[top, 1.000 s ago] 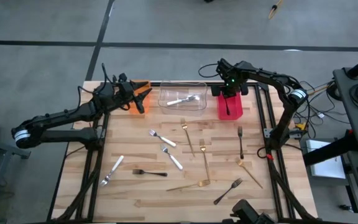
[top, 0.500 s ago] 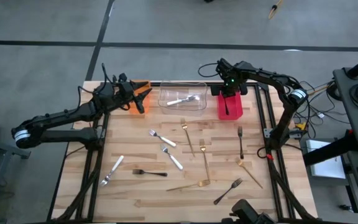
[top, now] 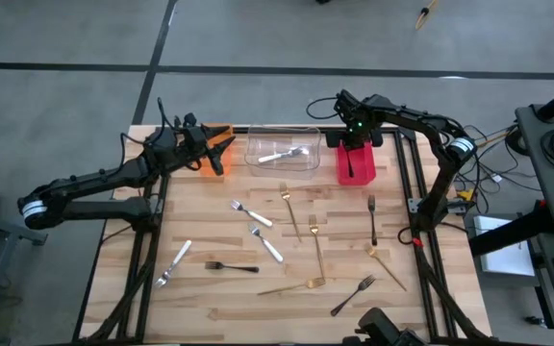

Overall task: Sort silverware by color (type)
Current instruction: Put the black fork into the red bin

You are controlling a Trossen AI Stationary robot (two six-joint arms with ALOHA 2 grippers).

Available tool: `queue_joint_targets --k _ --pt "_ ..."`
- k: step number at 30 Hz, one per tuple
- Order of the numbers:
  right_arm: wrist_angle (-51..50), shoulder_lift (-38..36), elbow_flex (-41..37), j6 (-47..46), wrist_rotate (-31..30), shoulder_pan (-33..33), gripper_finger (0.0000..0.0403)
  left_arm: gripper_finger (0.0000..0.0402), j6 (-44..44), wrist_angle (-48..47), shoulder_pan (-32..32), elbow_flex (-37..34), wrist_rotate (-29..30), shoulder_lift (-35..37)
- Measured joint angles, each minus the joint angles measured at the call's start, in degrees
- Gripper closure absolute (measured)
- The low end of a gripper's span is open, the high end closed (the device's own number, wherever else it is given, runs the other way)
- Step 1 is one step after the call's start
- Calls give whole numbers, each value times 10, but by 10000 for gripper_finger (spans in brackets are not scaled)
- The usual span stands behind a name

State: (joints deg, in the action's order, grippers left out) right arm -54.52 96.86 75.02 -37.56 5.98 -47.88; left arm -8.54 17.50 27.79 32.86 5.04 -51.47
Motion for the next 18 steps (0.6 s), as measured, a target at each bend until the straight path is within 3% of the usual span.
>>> queue_joint_targets --k 18 --pt "13 0 -4 -7 0 3 394 260 0 0 0 0 0 0"
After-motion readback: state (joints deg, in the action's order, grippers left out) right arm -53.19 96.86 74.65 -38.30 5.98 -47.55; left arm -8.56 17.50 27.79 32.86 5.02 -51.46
